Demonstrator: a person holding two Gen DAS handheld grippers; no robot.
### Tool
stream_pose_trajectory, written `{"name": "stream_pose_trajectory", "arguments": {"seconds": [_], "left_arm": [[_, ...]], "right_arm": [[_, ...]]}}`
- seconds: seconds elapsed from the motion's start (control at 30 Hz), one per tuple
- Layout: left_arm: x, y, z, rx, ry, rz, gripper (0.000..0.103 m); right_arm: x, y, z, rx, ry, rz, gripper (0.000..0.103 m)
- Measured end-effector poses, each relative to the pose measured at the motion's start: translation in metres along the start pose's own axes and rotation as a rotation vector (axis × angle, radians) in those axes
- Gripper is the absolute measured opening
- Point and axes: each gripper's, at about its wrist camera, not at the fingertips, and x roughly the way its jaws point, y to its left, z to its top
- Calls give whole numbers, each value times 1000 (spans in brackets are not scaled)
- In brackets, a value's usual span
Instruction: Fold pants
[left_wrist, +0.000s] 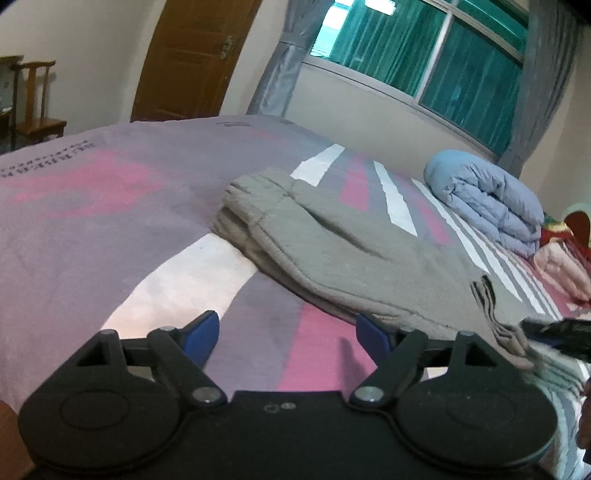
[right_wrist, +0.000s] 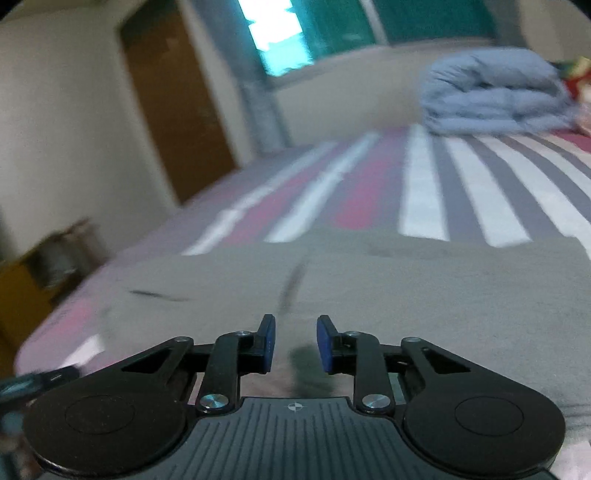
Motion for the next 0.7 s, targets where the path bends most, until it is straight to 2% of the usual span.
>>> {"name": "stream_pose_trajectory", "arguments": {"seconds": [0.03,0.07,0.23,0.27,0.37,0.5,0.63,0.7], "left_arm": [[0,0,0,-1,1,-2,74],[0,0,0,-3,1,-2,74],[3,-3,1,-7,8,-4,74],[3,-3,2,-5,6,-8,75],[5,-6,6,12,2,-15,75],[12,-17,17,15,-13,-18,75],[23,-42,28,35,-26,-47,76],[31,-58,31,62,-21,-68,79]], "right_arm": [[15,-2,-1,49,68,-1,22],[24,-6,-5,114,140,60,21],[25,6,-2,92,182,255,21],[18,6,1,78,172,255,21],[-19,-23,8,99,62,177,21],[-74,-87,22,139,-56,-76,21],[-98,-133,23,199,-70,-212,21],[-97,-143,17,193,-24,-259,21]]}}
